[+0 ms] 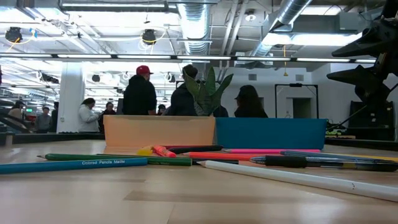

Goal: Sort pens & pencils
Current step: Put the light blue pen into the orange bin

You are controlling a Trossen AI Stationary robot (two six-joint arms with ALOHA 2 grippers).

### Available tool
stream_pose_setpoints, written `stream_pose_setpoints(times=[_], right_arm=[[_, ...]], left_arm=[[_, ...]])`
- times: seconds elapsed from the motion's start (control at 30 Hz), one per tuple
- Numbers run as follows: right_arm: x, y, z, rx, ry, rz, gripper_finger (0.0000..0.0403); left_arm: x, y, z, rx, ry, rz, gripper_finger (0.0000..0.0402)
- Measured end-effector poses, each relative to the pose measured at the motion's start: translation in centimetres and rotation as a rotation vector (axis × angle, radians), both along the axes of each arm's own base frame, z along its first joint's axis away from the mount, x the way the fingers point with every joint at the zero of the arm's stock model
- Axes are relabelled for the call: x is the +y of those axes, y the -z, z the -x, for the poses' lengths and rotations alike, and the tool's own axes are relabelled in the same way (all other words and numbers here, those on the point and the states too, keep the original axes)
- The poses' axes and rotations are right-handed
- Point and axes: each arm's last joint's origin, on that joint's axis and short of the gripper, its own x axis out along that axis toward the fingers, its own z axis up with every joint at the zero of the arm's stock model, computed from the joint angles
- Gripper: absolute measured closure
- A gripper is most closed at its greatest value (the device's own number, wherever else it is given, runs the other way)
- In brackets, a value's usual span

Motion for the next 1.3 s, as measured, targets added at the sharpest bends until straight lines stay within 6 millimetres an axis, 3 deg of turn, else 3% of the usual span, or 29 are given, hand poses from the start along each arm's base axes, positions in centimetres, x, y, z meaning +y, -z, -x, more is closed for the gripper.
stream_pose_setpoints(times=[0.33, 0.57, 0.93, 1.3], right_arm=[[0.0, 0.0, 0.0, -0.001, 0.000, -0.001, 0.0178], [0.0, 0.0, 0.0, 0.000, 0.000, -0.001, 0.0178], [0.0, 0.0, 0.0, -0.001, 0.000, -0.003, 0.0178], [0.0, 0.0, 0.0, -0.001, 0.001, -0.008, 0.0178]], left_arm=[[7.5, 4.8, 0.5, 0.455, -0.041, 0.054, 0.0387], [12.0, 8.9, -0.8, 0.677, 0.049, 0.043, 0.0387], [15.0, 16.0, -2.6, 0.996, 0.246, 0.041, 0.0387], [17.2, 21.9, -3.5, 1.147, 0.339, 0.072, 0.0387]])
